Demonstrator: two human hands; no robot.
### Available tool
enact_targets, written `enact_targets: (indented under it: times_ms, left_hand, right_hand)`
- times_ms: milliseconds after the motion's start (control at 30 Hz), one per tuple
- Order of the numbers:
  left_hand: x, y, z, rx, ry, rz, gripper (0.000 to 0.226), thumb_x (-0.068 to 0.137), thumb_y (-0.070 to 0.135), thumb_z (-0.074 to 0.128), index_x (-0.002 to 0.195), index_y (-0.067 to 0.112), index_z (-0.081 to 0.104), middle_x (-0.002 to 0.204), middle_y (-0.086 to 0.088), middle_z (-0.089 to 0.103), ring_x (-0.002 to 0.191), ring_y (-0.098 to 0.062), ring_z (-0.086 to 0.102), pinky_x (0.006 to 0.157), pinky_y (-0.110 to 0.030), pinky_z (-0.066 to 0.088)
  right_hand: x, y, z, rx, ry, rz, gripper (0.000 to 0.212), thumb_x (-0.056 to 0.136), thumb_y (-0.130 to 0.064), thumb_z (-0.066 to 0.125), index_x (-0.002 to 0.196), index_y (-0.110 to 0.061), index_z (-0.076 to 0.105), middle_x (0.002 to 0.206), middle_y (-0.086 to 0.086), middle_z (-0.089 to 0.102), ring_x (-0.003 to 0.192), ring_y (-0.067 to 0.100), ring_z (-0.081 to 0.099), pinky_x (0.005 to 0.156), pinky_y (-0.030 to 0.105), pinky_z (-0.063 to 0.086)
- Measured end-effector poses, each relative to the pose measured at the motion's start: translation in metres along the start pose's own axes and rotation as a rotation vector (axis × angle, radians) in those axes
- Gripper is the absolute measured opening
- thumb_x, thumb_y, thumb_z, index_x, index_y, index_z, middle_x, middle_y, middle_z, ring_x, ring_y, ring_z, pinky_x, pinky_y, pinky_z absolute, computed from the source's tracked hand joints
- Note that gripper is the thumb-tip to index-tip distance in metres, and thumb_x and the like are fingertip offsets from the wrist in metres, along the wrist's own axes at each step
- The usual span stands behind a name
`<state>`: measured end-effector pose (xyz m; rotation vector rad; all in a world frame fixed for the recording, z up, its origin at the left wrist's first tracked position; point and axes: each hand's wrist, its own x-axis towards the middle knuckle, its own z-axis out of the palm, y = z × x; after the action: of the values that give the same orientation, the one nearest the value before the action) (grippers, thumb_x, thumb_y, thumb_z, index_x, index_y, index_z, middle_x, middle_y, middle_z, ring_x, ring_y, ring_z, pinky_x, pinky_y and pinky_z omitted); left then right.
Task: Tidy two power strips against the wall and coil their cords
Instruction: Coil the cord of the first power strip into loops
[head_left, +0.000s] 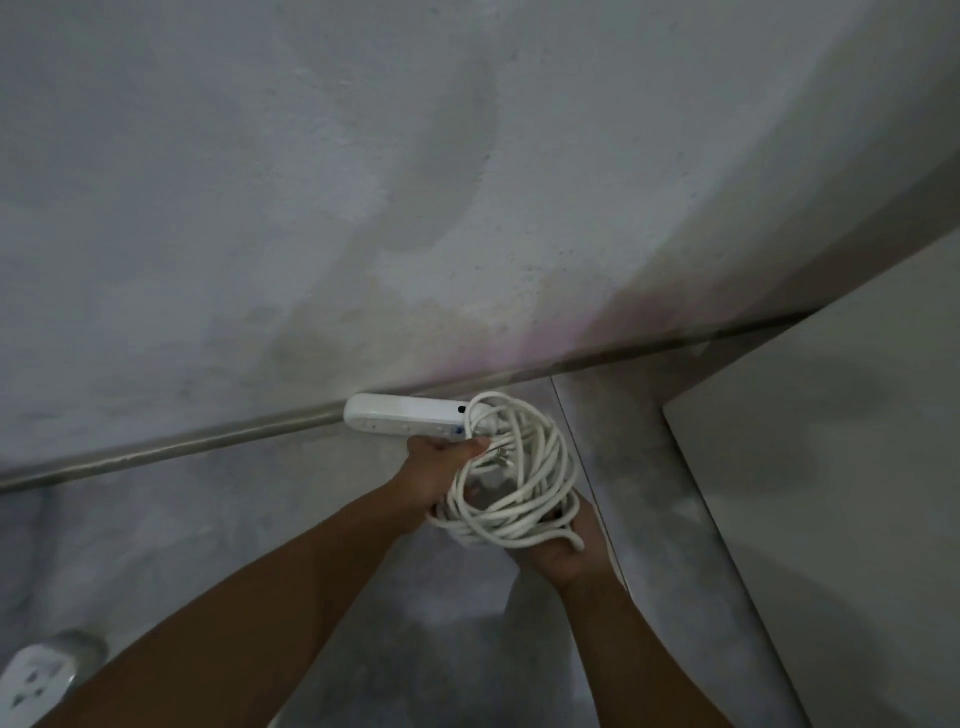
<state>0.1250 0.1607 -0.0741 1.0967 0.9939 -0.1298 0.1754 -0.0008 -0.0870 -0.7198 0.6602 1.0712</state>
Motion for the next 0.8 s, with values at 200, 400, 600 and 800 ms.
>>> enact_targets:
  times_ms: [200, 400, 600, 800]
  left_hand:
    - [-0.014, -0.020, 0.018, 0.932, 0.493, 0.641, 0.012, 0.079, 0.010, 0.062, 0.090, 0.007, 0.057, 0.098, -0.014, 0.056, 0.098, -0.036, 0.052, 0.084, -0.045, 0.040]
    - [-0.009, -0.016, -0.002, 1.018, 0.067, 0.730, 0.039, 0.072, 0.020, 0.055, 0.109, 0.010, 0.065, 0.110, -0.012, 0.057, 0.107, -0.033, 0.051, 0.093, -0.036, 0.038]
    - [-0.007, 0.007, -0.005, 0.864, -0.210, 0.817, 0.036, 0.075, 0.028, 0.070, 0.103, 0.005, 0.072, 0.102, -0.013, 0.070, 0.100, -0.024, 0.065, 0.094, -0.030, 0.047]
    - [-0.001, 0.014, 0.001, 0.963, -0.299, 0.759, 0.024, 0.083, 0.020, 0.071, 0.103, 0.007, 0.071, 0.104, -0.009, 0.071, 0.099, -0.017, 0.066, 0.083, -0.009, 0.043]
  right_hand:
    - [-0.001, 0.004, 0.011, 0.033, 0.037, -0.072, 0.026, 0.075, -0.014, 0.060, 0.052, -0.006, 0.068, 0.050, 0.007, 0.061, 0.045, 0.021, 0.062, 0.048, 0.025, 0.053]
    - [-0.004, -0.001, 0.018, 0.042, 0.009, -0.002, 0.009, 0.068, -0.015, 0.070, 0.072, -0.008, 0.066, 0.070, 0.013, 0.060, 0.063, 0.025, 0.059, 0.067, 0.034, 0.054]
    - [-0.005, -0.016, 0.029, -0.217, 0.131, 0.014, 0.037, 0.098, -0.019, 0.040, 0.103, 0.001, 0.071, 0.107, 0.023, 0.067, 0.097, 0.034, 0.065, 0.094, 0.046, 0.050]
    - [-0.021, -0.048, 0.046, -1.018, 0.539, -0.385, 0.077, 0.084, -0.069, 0.047, 0.134, -0.010, 0.049, 0.134, 0.017, 0.053, 0.119, 0.031, 0.053, 0.103, 0.052, 0.041]
